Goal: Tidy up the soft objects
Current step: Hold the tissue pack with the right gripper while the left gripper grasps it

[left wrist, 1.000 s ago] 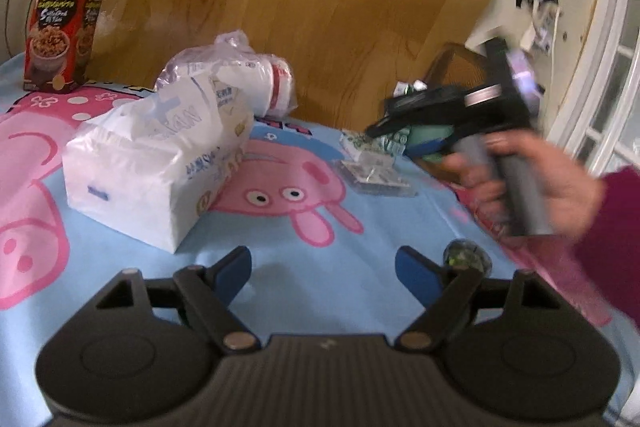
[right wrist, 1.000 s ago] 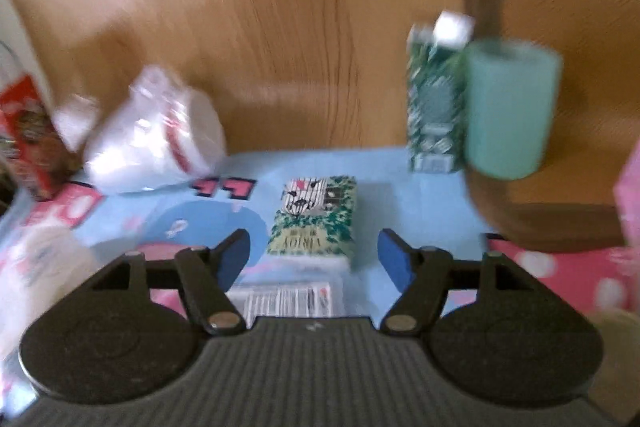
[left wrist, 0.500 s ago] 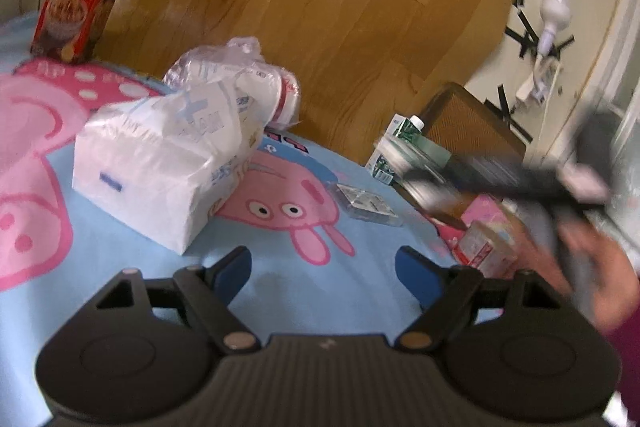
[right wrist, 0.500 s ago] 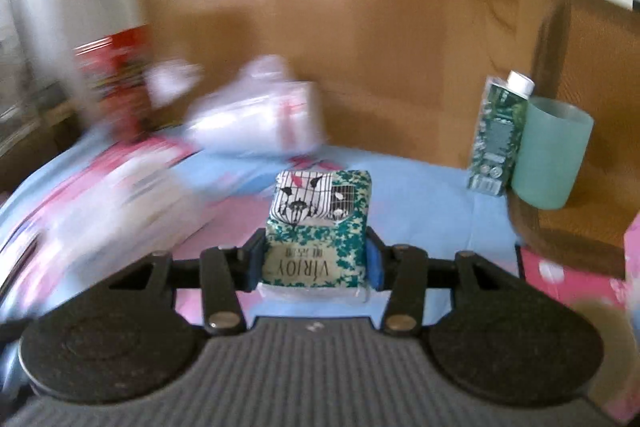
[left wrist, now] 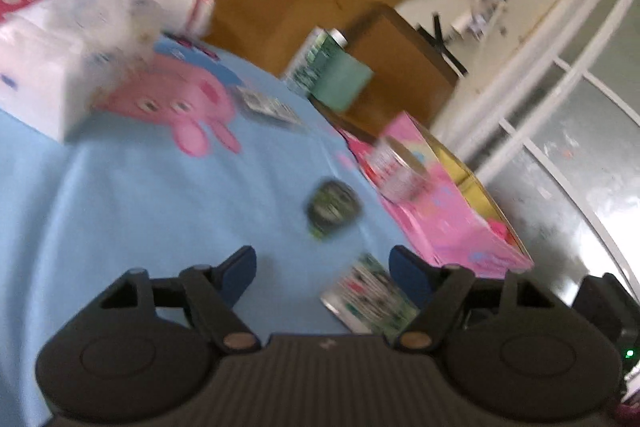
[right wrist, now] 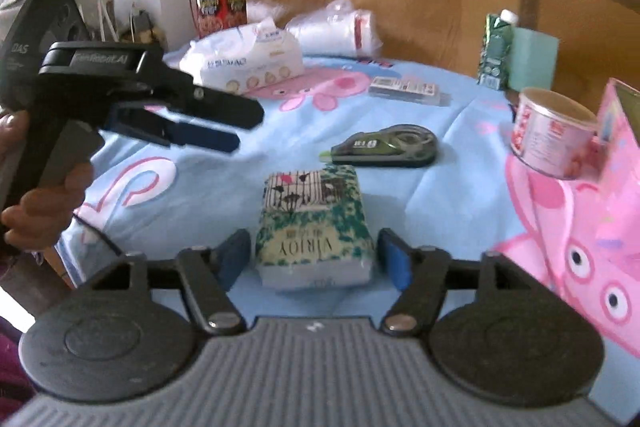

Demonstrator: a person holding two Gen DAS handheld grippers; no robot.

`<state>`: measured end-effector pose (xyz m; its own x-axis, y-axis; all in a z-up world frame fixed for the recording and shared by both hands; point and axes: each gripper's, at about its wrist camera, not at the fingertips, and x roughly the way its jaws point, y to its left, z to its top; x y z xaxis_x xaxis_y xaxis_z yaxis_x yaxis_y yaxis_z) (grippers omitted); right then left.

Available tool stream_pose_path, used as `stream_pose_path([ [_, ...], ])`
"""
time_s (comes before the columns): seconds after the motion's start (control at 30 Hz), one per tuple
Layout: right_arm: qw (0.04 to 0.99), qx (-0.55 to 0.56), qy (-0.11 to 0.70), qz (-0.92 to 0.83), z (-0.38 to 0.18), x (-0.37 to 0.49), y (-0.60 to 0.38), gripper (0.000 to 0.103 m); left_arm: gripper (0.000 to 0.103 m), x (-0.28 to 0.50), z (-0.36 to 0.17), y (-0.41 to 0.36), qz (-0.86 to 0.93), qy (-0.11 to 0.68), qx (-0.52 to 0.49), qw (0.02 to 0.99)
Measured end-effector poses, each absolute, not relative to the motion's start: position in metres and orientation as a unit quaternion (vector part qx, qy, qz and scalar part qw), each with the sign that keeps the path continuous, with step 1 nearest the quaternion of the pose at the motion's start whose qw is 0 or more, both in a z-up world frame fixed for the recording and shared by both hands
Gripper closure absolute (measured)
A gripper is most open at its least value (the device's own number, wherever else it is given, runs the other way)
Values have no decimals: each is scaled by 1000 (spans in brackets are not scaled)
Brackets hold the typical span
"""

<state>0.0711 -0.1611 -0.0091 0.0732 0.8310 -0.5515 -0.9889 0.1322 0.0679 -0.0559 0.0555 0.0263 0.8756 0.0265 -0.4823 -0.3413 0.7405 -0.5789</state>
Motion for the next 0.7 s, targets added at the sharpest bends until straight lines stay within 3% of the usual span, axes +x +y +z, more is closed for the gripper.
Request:
stream_pose_path([
  [0.23, 699, -168, 224, 658, -20, 78, -178, 30, 28, -40, 20, 29, 70, 274, -380, 881],
  [0.3, 698, -169, 212, 663, -22, 75, -185, 30, 32, -34, 18, 23, 69, 277, -382, 879],
  [0.37, 700, -172, 200, 664, -24, 72, -188, 46, 47, -25, 17, 18, 64, 289, -376, 878],
  [0.7, 788, -101, 124, 594, 1, 108, -225, 48, 47, 64, 76, -27, 3, 290, -241, 926],
])
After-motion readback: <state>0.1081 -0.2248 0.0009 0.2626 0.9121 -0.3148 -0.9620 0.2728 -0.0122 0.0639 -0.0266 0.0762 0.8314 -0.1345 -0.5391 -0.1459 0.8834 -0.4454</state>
